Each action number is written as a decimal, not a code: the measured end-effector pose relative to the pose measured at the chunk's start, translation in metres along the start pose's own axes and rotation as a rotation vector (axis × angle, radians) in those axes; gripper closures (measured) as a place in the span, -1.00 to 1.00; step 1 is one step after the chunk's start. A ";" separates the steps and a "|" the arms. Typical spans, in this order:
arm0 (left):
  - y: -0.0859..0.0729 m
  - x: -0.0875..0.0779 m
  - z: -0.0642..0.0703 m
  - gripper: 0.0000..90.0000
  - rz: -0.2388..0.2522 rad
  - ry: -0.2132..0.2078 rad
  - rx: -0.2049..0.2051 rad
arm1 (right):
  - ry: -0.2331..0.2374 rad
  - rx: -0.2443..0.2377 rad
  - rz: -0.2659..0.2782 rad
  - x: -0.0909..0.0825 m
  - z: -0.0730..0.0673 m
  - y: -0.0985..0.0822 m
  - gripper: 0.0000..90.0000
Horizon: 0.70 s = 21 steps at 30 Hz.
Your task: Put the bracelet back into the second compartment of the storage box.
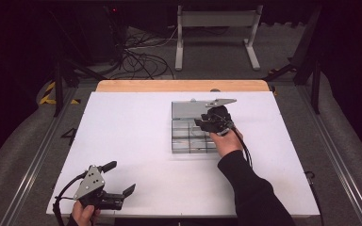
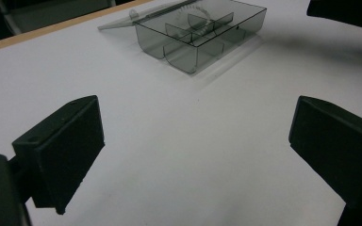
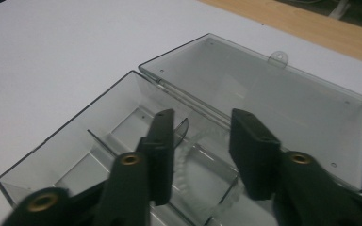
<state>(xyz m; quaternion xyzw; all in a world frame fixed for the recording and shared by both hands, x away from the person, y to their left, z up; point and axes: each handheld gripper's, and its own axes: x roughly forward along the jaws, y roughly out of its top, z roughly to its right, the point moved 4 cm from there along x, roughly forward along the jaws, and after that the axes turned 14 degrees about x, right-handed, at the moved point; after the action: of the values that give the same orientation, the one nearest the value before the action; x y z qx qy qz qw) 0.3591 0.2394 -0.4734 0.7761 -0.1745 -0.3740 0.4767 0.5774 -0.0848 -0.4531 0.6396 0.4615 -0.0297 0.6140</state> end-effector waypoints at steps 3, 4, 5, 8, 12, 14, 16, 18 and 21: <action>0.000 0.000 0.000 -0.90 0.000 0.000 0.000 | 0.006 0.001 0.022 -0.004 0.000 0.002 -0.05; 0.000 0.000 0.000 -0.90 0.000 0.000 0.000 | 0.014 0.004 0.030 -0.006 -0.001 0.003 -0.12; 0.000 0.000 0.000 -0.90 -0.001 0.000 0.000 | 0.019 0.005 0.037 -0.007 -0.002 0.003 -0.18; 0.000 0.000 0.000 -0.90 0.001 0.000 0.000 | 0.031 0.001 0.053 -0.012 -0.004 0.005 -0.36; 0.000 0.000 0.000 -0.90 0.001 0.000 0.000 | 0.039 -0.028 0.072 -0.021 -0.010 0.007 -0.55; 0.000 0.000 0.000 -0.90 0.001 0.000 0.000 | 0.044 -0.041 0.080 -0.026 -0.013 0.007 -0.62; 0.000 0.000 0.000 -0.90 0.000 0.000 0.000 | 0.044 -0.054 0.089 -0.032 -0.017 0.008 -0.69; 0.000 0.000 0.000 -0.90 0.002 0.001 -0.001 | 0.053 -0.067 0.096 -0.038 -0.020 0.009 -0.75; 0.000 0.000 0.000 -0.90 0.002 0.002 -0.002 | 0.071 -0.080 0.106 -0.046 -0.025 0.009 -0.80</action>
<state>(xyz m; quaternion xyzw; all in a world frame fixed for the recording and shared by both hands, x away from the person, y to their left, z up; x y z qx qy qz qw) 0.3595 0.2390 -0.4732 0.7759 -0.1747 -0.3730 0.4779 0.5432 -0.0882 -0.4121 0.6389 0.4493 0.0439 0.6229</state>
